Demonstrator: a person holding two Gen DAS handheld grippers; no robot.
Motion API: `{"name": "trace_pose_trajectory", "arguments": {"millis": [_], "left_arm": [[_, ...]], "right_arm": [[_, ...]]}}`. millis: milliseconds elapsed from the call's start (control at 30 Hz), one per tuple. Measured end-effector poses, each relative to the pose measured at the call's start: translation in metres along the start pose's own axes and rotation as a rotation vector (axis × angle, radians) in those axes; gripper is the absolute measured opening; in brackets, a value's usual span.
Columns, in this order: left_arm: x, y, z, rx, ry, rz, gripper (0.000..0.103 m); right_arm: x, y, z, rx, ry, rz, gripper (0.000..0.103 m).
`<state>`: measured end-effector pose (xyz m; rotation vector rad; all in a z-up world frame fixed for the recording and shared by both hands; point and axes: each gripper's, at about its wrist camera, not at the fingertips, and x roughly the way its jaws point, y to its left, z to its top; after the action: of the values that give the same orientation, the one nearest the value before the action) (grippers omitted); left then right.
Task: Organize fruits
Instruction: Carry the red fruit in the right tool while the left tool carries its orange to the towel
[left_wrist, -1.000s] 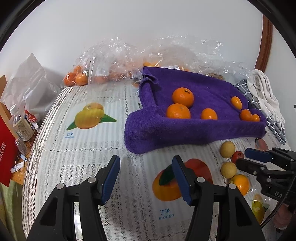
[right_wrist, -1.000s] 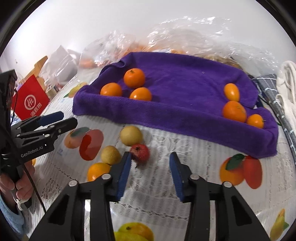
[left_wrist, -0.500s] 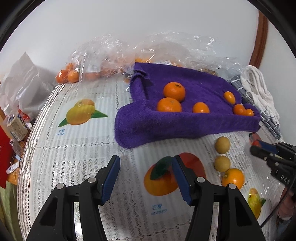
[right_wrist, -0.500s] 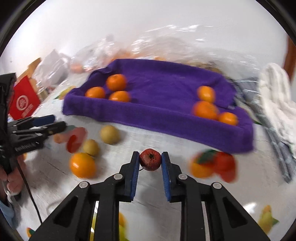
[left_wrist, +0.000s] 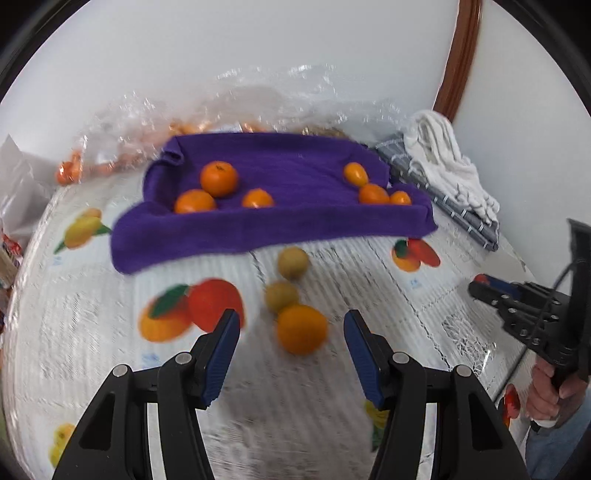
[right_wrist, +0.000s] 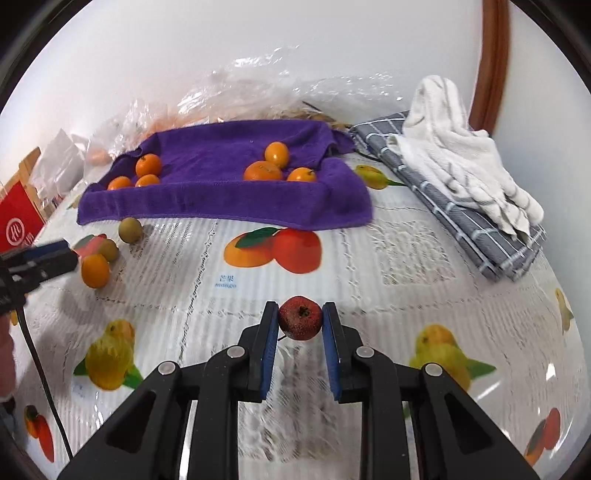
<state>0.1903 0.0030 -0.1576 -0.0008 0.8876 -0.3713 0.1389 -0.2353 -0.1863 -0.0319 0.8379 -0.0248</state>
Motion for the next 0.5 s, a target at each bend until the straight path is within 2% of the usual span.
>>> {"name": "trace_pose_trajectory", "arguments": {"millis": [133, 300, 400, 467, 500], "left_arm": [[0.013, -0.008, -0.008, -0.048, 0.044, 0.024, 0.056], [0.024, -0.005, -0.010, -0.092, 0.045, 0.050, 0.055], [0.028, -0.007, -0.007, -0.096, 0.039, 0.078, 0.047], [0.029, -0.009, -0.005, -0.084, 0.042, 0.082, 0.034], [0.028, -0.010, -0.005, -0.076, 0.047, 0.076, 0.034]], "right_arm": [[-0.009, -0.009, -0.007, 0.008, -0.014, -0.002, 0.024], [-0.012, -0.014, -0.015, 0.004, -0.013, -0.007, 0.024], [-0.010, -0.013, -0.018, 0.000, -0.008, -0.002, 0.024], [-0.010, -0.012, -0.019, -0.001, -0.007, 0.002, 0.024], [-0.010, -0.011, -0.018, 0.000, -0.008, 0.007, 0.023]]}}
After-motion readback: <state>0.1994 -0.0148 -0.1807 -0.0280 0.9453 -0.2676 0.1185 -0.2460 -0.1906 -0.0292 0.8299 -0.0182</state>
